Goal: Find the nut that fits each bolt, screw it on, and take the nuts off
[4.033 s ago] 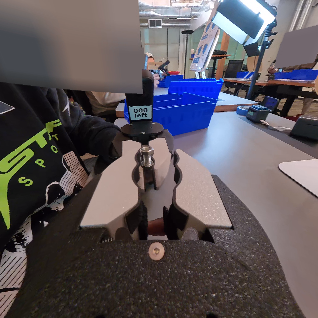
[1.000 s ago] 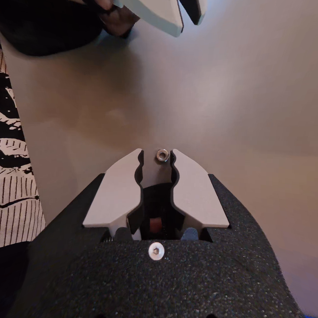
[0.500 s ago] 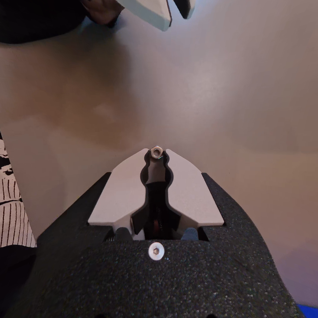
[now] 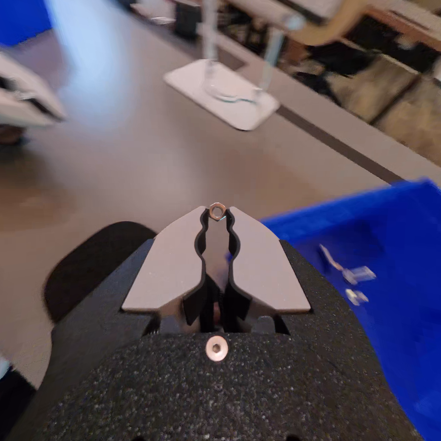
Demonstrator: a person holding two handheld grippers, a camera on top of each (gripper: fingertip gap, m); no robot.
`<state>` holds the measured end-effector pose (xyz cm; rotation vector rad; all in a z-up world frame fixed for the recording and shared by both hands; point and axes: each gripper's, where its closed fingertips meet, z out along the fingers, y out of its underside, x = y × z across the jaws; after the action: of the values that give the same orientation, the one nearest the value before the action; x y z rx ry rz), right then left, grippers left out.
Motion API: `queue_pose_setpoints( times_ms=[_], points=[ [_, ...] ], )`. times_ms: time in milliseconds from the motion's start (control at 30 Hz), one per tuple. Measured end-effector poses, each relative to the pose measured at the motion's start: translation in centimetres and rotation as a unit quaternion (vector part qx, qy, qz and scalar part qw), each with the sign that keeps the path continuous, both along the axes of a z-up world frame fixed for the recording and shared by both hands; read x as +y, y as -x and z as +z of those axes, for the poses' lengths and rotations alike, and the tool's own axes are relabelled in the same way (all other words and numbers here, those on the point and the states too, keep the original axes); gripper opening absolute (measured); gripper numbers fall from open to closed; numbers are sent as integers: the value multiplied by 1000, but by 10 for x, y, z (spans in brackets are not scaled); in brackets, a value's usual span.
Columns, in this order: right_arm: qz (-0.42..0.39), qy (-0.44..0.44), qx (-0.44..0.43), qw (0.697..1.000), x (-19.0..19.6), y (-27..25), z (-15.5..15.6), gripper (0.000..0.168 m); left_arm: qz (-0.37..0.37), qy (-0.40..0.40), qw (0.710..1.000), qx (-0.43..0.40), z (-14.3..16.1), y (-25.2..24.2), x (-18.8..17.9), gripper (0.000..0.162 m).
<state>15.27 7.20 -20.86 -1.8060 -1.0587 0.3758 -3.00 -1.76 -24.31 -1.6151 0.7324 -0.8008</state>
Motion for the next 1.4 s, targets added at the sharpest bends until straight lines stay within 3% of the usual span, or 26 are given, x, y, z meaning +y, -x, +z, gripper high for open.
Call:
queue_pose_setpoints(
  times_ms=[100, 200, 367, 533, 667, 800, 867, 933, 1033, 1200, 1400],
  points=[
    [-97, 42, -4, 994, 36, -58, -10, 14, -1, 1, 1000, 0, 0, 0, 0, 10],
    [-156, 99, -32, 982, 65, -92, -41, 14, -1, 1, 1000, 2, -1, -1, 0, 10],
    [-189, 171, -80, 964, 89, -106, -88, 14, 2, 4, 1000, -5, 0, 1, 1, 10],
    [-199, 218, -129, 947, 92, -111, -109, 15, -1, 2, 1000, -4, 0, 0, 0, 10],
    [-202, 235, -127, 942, 91, -112, -111, 25, -4, -1, 1000, 0, 0, -1, -1, 10],
    [-212, 177, -65, 959, 96, -104, -80, 25, -4, -3, 1000, 2, 0, -1, -1, 10],
    [-165, 131, 3, 978, 87, -76, -48, 23, -4, -4, 1000, 4, 0, -2, -1, 10],
    [-62, 92, 82, 990, 59, -26, -12, 18, -6, -6, 1000, 8, -1, -2, -2, 10],
    [115, 78, 143, 980, -8, 55, 17, 15, -9, -10, 1000, 17, -2, -4, -3, 10],
    [299, 94, 146, 939, -98, 152, 10, 15, -12, -16, 999, 26, -3, -6, -5, 10],
    [321, 73, 112, 938, -110, 196, -3, 15, -16, -24, 999, 39, -5, -8, -7, 11]
  ],
)
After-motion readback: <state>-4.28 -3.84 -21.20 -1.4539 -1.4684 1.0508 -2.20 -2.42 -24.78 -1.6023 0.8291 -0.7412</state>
